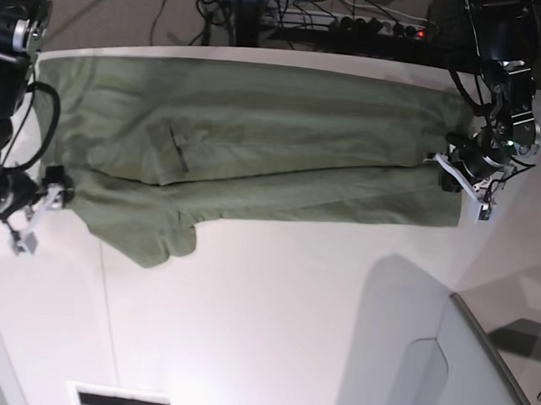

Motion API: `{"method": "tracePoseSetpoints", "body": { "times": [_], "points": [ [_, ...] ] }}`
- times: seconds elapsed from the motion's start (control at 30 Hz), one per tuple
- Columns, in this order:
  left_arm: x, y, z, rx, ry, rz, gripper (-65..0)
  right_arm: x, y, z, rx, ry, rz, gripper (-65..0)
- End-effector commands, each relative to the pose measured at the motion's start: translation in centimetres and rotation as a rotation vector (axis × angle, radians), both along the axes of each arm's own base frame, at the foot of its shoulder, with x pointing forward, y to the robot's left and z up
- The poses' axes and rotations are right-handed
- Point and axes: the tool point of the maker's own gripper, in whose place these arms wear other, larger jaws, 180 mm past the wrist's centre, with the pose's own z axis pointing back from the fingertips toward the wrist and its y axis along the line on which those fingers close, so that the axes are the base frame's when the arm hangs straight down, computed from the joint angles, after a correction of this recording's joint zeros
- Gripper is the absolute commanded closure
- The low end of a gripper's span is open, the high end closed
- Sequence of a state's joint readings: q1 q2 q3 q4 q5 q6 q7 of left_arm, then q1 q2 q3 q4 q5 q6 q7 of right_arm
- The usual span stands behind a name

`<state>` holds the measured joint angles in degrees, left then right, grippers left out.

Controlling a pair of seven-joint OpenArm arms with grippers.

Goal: Layout the t-shirt on the table in an organized manner, then fold the t-shirt properly
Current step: 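Lower the folded edge and open both grippers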

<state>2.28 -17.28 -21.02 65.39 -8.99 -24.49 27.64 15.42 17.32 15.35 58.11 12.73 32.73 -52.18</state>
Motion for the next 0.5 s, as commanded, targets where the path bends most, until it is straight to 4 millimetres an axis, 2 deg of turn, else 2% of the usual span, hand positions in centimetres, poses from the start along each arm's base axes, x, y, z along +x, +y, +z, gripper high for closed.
{"method": "tracePoseSetpoints", "body": {
  "times": [0.0,0.07,0.13,0.2,0.3,0.37,0.47],
  "points": [
    [0.9,0.7,1.3,0.016,-0.043,-0.002,0.0,2.1,-0.9,2.7,-0.023,-0.086,0.0,-42.8],
    [0.9,0.3,1.1,0.005,-0.043,-0.002,0.0,3.2,-0.7,4.2,-0.042,-0.14,0.017,-45.6],
    [0.9,0.3,1.1,0.006,-0.042,-0.002,0.0,3.8,0.1,4.5,-0.029,-0.16,0.024,-46.2],
    [1.1,0.2,1.2,0.005,-0.047,-0.002,0.0,5.5,0.7,5.4,-0.007,-0.206,0.024,-46.2],
    [1.3,0.1,1.3,0.002,-0.051,-0.002,0.0,7.4,2.9,3.4,0.052,-0.164,0.059,-46.4],
    [1.4,-0.2,1.1,-0.002,-0.051,-0.003,0.0,8.0,4.1,1.7,0.093,-0.131,0.063,-46.2],
    [1.4,-0.2,1.1,0.0,-0.049,-0.004,0.0,8.6,4.9,0.2,0.142,-0.128,0.041,-45.9]
  ]
}}
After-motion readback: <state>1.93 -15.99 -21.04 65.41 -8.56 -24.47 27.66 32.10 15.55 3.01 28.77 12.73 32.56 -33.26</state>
